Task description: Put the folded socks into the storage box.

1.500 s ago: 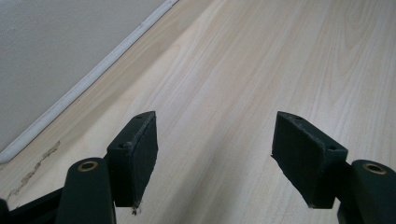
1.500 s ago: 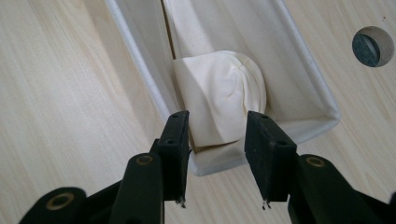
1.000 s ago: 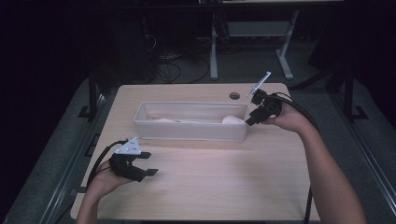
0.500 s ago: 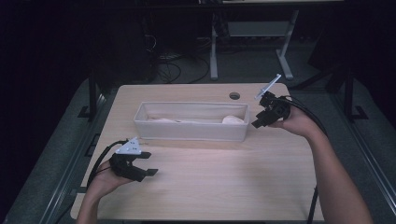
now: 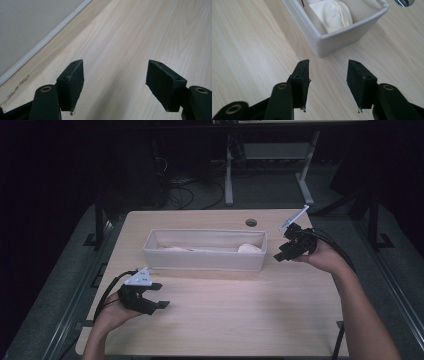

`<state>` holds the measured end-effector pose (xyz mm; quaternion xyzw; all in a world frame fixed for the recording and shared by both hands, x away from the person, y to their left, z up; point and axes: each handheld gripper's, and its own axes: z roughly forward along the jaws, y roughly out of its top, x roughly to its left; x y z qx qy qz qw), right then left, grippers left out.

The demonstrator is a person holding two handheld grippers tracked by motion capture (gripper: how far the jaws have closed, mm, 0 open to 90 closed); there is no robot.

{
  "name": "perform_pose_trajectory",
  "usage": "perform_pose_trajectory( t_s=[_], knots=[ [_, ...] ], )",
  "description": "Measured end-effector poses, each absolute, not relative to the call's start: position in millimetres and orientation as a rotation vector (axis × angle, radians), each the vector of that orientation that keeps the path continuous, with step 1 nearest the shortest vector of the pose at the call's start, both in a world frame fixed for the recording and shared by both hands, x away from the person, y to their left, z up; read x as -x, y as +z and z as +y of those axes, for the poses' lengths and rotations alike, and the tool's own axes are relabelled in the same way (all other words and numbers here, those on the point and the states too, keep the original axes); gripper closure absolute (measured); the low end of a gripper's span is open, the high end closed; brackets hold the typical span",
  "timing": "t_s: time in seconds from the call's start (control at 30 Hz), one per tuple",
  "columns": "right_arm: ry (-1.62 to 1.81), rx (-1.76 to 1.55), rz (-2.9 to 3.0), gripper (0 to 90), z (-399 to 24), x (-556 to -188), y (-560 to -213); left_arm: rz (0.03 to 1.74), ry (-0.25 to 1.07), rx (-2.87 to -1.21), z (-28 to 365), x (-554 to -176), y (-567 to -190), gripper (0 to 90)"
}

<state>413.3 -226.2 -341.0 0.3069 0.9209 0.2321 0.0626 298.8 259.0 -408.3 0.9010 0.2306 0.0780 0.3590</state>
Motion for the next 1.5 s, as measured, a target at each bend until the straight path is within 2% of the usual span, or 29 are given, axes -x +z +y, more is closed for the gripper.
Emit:
perform_pose_trajectory(
  t_s=[1.5],
  knots=[
    [0.817,-1.064,2.729,42.3,-263.9,-364.0,-387.1,0.598,0.193,-2.34,255.5,-295.9,-412.2,30.5]
  ],
)
